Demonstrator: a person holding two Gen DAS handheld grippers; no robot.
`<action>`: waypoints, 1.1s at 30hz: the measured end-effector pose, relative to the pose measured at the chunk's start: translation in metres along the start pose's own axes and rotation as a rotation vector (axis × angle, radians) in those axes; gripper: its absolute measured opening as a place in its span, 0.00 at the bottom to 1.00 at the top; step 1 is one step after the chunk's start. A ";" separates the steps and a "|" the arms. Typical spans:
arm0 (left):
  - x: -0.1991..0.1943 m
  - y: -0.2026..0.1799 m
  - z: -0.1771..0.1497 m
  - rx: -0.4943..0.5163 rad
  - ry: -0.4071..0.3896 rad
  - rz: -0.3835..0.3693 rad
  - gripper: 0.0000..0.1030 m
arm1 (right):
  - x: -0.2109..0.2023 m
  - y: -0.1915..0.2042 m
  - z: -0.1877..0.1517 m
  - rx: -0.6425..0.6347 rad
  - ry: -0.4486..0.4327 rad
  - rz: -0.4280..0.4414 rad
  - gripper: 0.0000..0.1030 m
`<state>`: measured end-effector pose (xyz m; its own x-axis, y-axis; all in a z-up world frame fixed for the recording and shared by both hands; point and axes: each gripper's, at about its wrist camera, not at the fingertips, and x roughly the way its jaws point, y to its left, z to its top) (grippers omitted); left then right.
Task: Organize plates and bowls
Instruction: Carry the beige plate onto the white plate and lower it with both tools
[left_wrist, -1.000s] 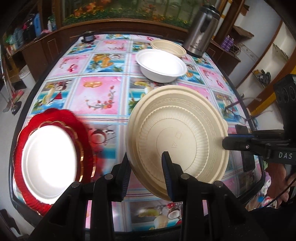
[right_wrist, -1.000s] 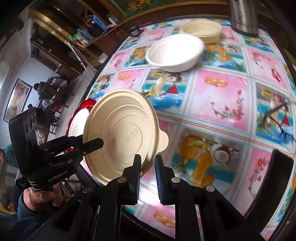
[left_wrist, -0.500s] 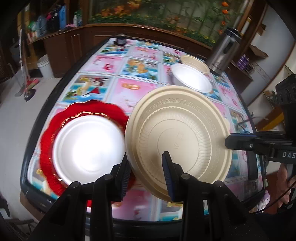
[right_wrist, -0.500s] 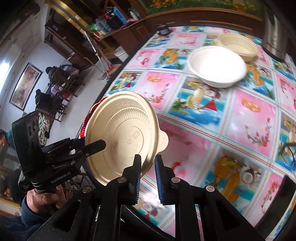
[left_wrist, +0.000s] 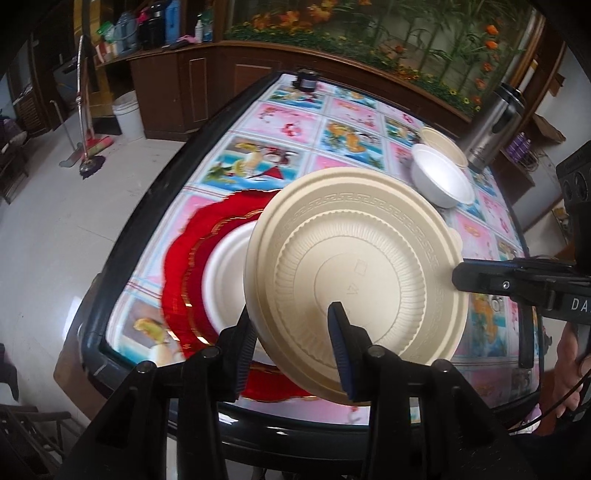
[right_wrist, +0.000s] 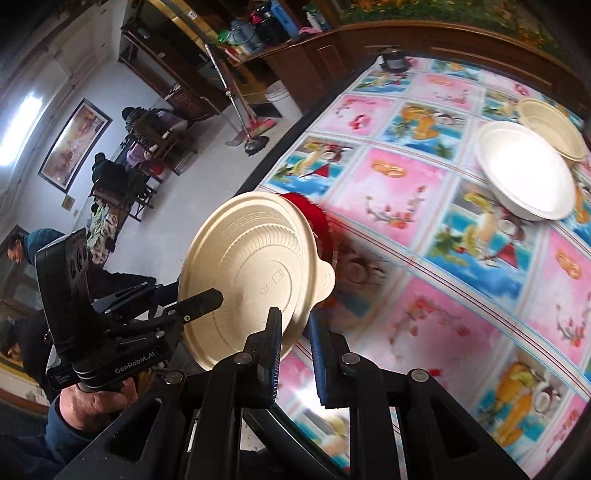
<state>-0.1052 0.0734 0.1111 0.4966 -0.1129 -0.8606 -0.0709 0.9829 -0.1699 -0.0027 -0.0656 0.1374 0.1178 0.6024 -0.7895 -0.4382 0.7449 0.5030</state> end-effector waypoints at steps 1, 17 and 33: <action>0.001 0.005 0.001 -0.002 0.002 0.004 0.35 | 0.004 0.003 0.002 -0.002 0.001 0.001 0.16; 0.033 0.043 0.007 -0.009 0.060 -0.001 0.35 | 0.065 0.006 0.018 0.057 0.054 -0.005 0.17; 0.040 0.048 0.009 -0.023 0.060 -0.009 0.35 | 0.076 0.003 0.020 0.062 0.063 -0.022 0.19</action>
<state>-0.0815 0.1174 0.0731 0.4450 -0.1311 -0.8859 -0.0866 0.9783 -0.1883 0.0224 -0.0116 0.0863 0.0698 0.5682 -0.8199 -0.3800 0.7751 0.5048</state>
